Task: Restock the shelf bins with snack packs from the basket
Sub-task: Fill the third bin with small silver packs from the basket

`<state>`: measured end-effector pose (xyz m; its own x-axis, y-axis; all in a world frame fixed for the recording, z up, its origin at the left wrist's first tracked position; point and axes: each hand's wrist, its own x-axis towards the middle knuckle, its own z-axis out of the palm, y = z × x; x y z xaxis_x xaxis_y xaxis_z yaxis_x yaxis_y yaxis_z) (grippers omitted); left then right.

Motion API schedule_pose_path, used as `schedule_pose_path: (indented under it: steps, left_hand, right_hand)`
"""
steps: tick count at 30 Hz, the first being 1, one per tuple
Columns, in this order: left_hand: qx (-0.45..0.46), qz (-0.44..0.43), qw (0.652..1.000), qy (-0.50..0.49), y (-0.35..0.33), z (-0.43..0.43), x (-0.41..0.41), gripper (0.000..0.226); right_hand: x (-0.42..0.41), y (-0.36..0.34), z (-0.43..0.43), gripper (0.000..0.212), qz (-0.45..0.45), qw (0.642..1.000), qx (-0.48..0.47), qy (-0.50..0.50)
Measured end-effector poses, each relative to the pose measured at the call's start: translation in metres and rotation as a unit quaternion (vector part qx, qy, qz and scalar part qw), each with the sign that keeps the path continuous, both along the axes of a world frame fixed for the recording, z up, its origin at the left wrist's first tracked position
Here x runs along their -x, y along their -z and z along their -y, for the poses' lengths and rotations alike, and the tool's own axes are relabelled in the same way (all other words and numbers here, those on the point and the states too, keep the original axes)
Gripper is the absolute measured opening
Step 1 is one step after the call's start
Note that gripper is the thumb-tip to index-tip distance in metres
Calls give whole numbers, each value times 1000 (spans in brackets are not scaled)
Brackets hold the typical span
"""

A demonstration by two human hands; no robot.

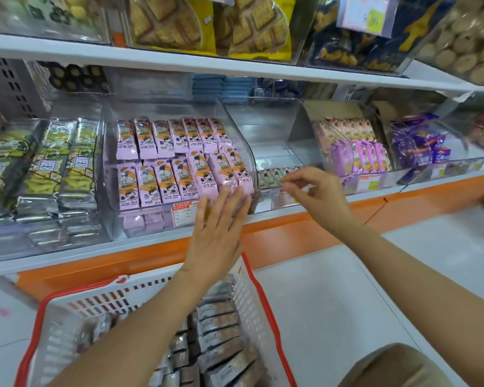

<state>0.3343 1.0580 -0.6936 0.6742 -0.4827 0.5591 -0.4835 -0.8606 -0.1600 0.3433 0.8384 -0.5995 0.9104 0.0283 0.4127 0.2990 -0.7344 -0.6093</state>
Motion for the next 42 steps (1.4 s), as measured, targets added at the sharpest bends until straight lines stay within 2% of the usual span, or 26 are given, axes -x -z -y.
schedule_pose_path:
  steps: [3, 8, 12, 15, 20, 22, 25, 28, 33, 38, 42]
  left_hand:
    - [-11, -29, 999, 13, 26, -27, 21, 85]
    - [-43, -150, 988, 3, 68, -72, 43, 77]
    - [-80, -260, 960, -67, 99, -96, 46, 93]
    - [-105, -311, 939, -106, 116, -113, 50, 90]
    - [-75, -331, 935, -101, 144, -132, 45, 94]
    - [-52, -333, 937, -89, 150, -132, 44, 96]
    - [-31, -337, 937, -84, 156, -131, 46, 78]
    - [-29, -351, 931, -94, 164, -132, 46, 79]
    - [-24, -337, 937, -87, 170, -135, 45, 77]
    - [-24, -335, 939, -80, 170, -137, 44, 97]
    - [-26, -353, 930, -94, 157, -133, 43, 90]
  right_hand:
    - [25, 24, -28, 16, -16, 998, -18, -58]
    - [53, 91, -70, 8, -81, 990, 1, -114]
    - [61, 149, -91, 10, -165, 981, 33, -100]
    - [60, 181, -100, 23, -239, 963, 97, -74]
    - [47, 220, -115, 34, -291, 938, 183, -53]
    - [39, 232, -121, 39, -297, 932, 201, -52]
    - [31, 248, -131, 41, -288, 928, 230, -57]
    - [28, 264, -140, 41, -257, 926, 272, -49]
    - [24, 290, -143, 58, -217, 916, 338, -26]
    - [24, 274, -141, 47, -175, 935, 303, -58]
    - [29, 237, -130, 34, -206, 957, 193, -68]
